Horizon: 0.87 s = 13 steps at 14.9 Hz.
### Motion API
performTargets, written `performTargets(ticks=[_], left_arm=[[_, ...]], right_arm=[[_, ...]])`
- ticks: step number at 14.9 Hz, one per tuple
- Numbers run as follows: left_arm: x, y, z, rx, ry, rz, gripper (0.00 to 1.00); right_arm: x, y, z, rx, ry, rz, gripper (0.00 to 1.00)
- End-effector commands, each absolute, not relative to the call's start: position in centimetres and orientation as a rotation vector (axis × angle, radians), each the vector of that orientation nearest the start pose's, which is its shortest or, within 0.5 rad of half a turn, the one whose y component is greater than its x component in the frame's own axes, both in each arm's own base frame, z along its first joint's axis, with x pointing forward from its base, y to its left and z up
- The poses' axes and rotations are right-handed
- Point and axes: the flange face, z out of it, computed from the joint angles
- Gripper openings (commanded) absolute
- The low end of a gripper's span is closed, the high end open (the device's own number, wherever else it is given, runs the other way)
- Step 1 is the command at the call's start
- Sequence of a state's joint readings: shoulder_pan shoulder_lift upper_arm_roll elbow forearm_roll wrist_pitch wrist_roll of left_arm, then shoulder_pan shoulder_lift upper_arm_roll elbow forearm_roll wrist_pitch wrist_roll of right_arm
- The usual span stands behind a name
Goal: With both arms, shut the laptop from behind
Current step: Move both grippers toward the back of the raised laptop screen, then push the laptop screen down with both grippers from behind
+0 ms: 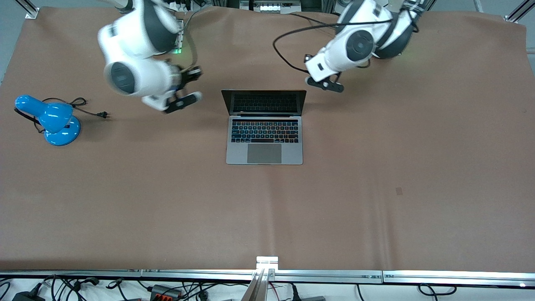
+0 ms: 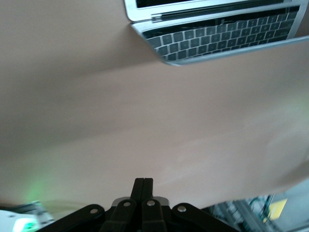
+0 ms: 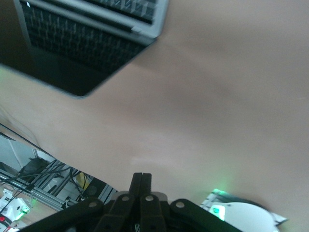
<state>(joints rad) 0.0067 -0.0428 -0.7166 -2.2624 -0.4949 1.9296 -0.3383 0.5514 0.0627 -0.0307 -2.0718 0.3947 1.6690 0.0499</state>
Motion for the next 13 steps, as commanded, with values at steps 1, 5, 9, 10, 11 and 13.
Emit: performTargets(ticks=[1,5,9,10,11,13], left_arm=[[33.8,-36.2,34.9,-3.293,0.090,0.710,0.00],[37.0,-37.0,33.0,-3.390,0.022,0.655,0.00],[40.3,-38.4,32.4,-3.438,0.051,0.590,0.00],[41.4,-38.5,32.7,-3.432,0.032,0.562,0.00],[42.7,-38.7,32.9,-3.420,0.021,0.517,0.00],[45.0,-39.0,32.4,-3.398,-0.022,0.472,0.00]], right_arm=[[38.9,31.8,37.6,-2.786,-0.460,0.780,0.00],[36.6,35.9,33.9,-2.860,-0.415,0.695,0.00],[37.3,37.8,32.9,-2.878,-0.346,0.587,0.00],[37.7,37.9,33.2,-2.883,-0.314,0.553,0.00],[38.2,38.0,33.5,-2.886,-0.270,0.509,0.00],[39.4,37.9,34.0,-2.884,-0.196,0.428,0.00]])
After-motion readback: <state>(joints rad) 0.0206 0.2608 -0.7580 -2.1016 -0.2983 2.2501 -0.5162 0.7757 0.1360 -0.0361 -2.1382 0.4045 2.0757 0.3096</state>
